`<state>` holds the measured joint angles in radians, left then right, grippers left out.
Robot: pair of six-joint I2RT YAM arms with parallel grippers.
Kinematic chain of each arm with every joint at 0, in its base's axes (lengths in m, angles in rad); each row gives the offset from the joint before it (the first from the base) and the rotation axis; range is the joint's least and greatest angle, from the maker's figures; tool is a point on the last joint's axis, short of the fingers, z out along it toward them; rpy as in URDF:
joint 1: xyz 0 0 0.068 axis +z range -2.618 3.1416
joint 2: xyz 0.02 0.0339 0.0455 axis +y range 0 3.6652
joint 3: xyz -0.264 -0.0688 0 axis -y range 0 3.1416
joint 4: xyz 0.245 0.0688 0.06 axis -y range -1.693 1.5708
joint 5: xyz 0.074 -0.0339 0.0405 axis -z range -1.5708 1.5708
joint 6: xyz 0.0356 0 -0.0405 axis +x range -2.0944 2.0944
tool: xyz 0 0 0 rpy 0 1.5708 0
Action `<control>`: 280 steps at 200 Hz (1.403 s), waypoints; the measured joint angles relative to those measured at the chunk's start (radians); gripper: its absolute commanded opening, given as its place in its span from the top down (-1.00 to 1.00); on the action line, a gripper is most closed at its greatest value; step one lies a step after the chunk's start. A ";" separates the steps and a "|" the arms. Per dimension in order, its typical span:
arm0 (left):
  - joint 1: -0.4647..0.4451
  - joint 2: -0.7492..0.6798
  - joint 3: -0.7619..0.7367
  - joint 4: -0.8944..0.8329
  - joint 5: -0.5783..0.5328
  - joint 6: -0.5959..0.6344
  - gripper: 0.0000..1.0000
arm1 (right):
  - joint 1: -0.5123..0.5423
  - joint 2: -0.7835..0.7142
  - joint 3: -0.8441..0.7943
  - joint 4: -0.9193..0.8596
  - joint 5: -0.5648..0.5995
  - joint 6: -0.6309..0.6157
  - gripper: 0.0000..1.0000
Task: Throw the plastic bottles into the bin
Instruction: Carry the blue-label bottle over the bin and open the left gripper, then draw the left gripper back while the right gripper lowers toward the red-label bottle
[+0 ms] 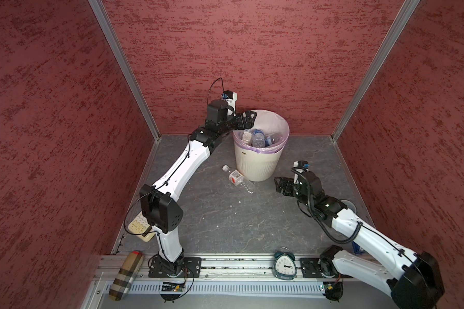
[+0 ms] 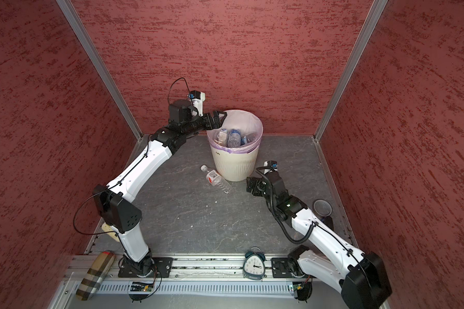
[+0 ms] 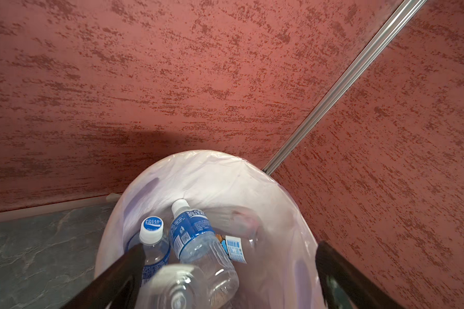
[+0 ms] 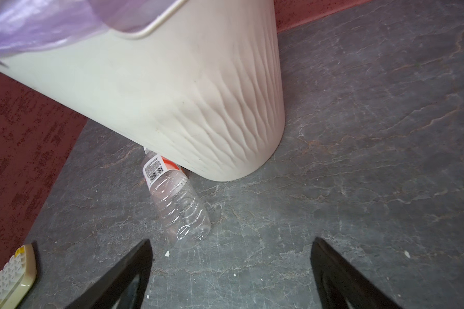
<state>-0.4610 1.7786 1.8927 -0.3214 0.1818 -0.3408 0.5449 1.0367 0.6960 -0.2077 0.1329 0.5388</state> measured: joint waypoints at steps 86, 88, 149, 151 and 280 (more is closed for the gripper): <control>0.040 -0.228 -0.293 0.090 -0.002 -0.006 -0.99 | 0.085 0.092 0.020 0.007 -0.005 -0.013 -0.89; 0.042 -0.233 -0.300 0.091 -0.002 -0.006 -0.99 | 0.089 0.095 0.022 0.007 -0.005 -0.015 -0.90; 0.080 -0.384 -0.507 0.104 0.000 -0.031 -0.99 | 0.192 0.229 0.120 0.010 0.008 -0.076 -0.95; 0.080 -0.389 -0.515 0.105 0.000 -0.032 -0.99 | 0.195 0.234 0.124 0.011 0.009 -0.079 -0.96; 0.153 -0.686 -1.022 0.091 0.003 -0.106 -0.99 | 0.254 0.529 0.340 -0.006 0.011 -0.193 -0.97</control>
<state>-0.3080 1.0927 0.8703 -0.2306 0.1844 -0.4465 0.7990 1.5654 1.0359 -0.2142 0.1440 0.3458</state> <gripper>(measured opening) 0.994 0.988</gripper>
